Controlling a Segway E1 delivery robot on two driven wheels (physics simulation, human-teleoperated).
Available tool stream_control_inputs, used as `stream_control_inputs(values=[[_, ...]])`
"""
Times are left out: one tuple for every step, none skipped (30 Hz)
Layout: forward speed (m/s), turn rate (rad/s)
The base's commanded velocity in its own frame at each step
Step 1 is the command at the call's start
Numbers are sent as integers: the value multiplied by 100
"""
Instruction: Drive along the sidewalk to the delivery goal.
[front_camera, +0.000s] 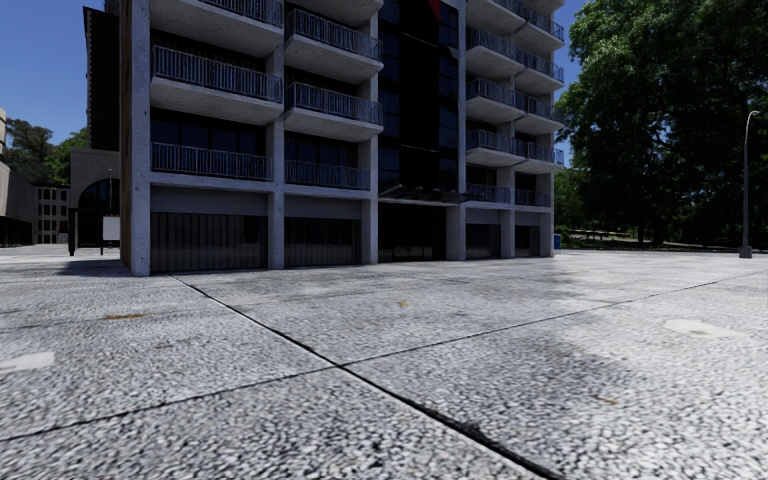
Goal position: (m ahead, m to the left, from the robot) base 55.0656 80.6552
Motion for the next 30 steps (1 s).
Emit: stream_control_inputs(values=[[31, 0], [35, 0], [36, 0], [36, 0], [36, 0], [36, 0], [36, 0], [36, 0], [40, 0], [46, 0], [58, 0], [62, 0], [62, 0], [63, 0], [64, 0], [64, 0], [64, 0], [64, 0], [64, 0], [64, 0], [64, 15], [64, 15], [65, 28], [66, 35], [68, 44], [68, 44], [70, 50], [72, 55], [74, 58], [77, 58]])
